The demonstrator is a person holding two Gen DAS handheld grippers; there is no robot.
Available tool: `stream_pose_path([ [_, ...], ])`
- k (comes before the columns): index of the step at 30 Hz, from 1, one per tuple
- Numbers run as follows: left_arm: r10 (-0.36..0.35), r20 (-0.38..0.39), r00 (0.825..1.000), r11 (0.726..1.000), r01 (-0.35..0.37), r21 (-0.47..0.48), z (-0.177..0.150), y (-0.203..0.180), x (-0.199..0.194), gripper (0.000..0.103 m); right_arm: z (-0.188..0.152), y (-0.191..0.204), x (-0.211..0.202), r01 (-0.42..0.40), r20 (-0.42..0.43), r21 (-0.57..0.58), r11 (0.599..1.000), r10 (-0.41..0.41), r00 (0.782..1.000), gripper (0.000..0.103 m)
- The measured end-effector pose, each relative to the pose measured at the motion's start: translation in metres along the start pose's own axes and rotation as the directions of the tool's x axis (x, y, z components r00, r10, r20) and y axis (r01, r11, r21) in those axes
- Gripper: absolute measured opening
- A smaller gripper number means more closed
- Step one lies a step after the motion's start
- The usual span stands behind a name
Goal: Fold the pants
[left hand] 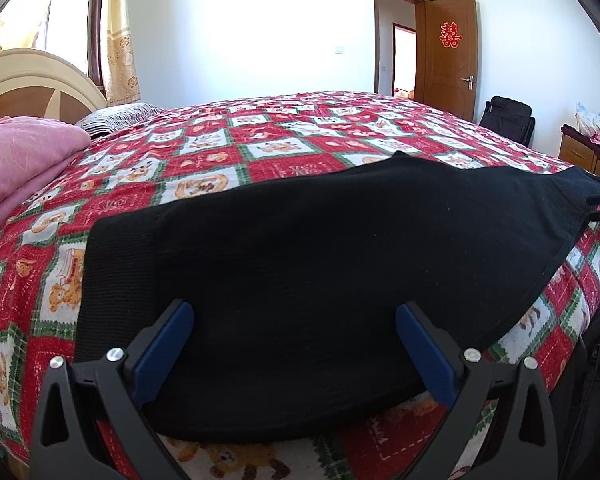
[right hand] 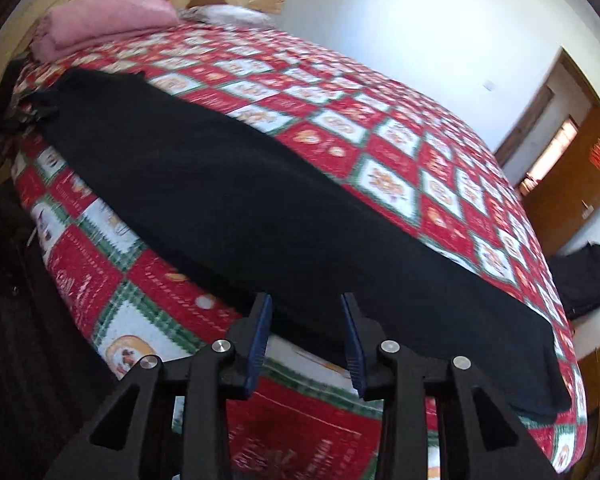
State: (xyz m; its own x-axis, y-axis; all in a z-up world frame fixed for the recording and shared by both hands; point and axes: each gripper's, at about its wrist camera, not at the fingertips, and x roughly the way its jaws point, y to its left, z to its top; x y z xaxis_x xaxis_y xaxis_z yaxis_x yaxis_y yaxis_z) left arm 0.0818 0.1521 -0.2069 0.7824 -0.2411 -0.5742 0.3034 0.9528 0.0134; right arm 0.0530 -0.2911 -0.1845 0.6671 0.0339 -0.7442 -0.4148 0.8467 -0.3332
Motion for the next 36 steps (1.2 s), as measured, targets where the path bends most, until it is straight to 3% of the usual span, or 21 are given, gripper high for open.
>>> stream_pose_path([
  [5, 0.000, 0.000, 1.000, 1.000, 0.000, -0.001, 0.000, 0.000, 0.000, 0.103, 0.002, 0.014, 0.012, 0.000, -0.017, -0.054, 0.999, -0.001, 1.000, 0.034],
  [8, 0.000, 0.000, 1.000, 1.000, 0.000, 0.000, 0.000, 0.000, 0.000, 0.103, 0.006, 0.011, 0.015, -0.029, -0.013, -0.028, 0.999, 0.029, 1.000, 0.022],
  [10, 0.000, 0.001, 1.000, 1.000, 0.000, 0.000, 0.000, 0.000, 0.000, 0.103, 0.007, 0.013, 0.015, -0.038, -0.015, -0.036, 0.999, 0.037, 0.999, 0.006],
  [12, 0.000, -0.001, 1.000, 1.000, 0.000, 0.001, 0.000, 0.000, 0.000, 0.103, 0.007, 0.016, 0.012, -0.032, -0.015, -0.053, 0.998, 0.032, 0.999, 0.003],
  [17, -0.006, -0.001, 1.000, 1.000, 0.006, 0.003, 0.001, 0.000, 0.000, 0.103, 0.004, 0.017, -0.003, -0.026, -0.010, -0.055, 0.998, 0.025, 1.000, 0.002],
  [22, -0.008, -0.005, 1.000, 1.000, 0.008, 0.002, 0.002, -0.001, 0.001, 0.103, -0.005, 0.021, 0.015, -0.033, -0.041, -0.057, 0.998, 0.031, 0.999, 0.002],
  [29, 0.003, -0.002, 1.000, 1.000, -0.003, -0.023, 0.010, -0.002, -0.006, 0.103, -0.002, 0.022, 0.002, -0.093, -0.067, -0.090, 0.992, 0.088, 0.994, 0.002],
  [32, 0.015, 0.042, 0.999, 0.999, -0.014, -0.039, 0.019, 0.002, -0.016, 0.103, 0.007, 0.015, -0.004, -0.103, -0.037, -0.061, 0.993, 0.100, 0.994, 0.003],
  [36, 0.030, 0.059, 0.998, 0.998, -0.027, -0.062, 0.029, 0.012, -0.015, 0.103, 0.042, -0.002, -0.010, -0.193, 0.045, 0.030, 0.981, 0.192, 0.980, 0.006],
])
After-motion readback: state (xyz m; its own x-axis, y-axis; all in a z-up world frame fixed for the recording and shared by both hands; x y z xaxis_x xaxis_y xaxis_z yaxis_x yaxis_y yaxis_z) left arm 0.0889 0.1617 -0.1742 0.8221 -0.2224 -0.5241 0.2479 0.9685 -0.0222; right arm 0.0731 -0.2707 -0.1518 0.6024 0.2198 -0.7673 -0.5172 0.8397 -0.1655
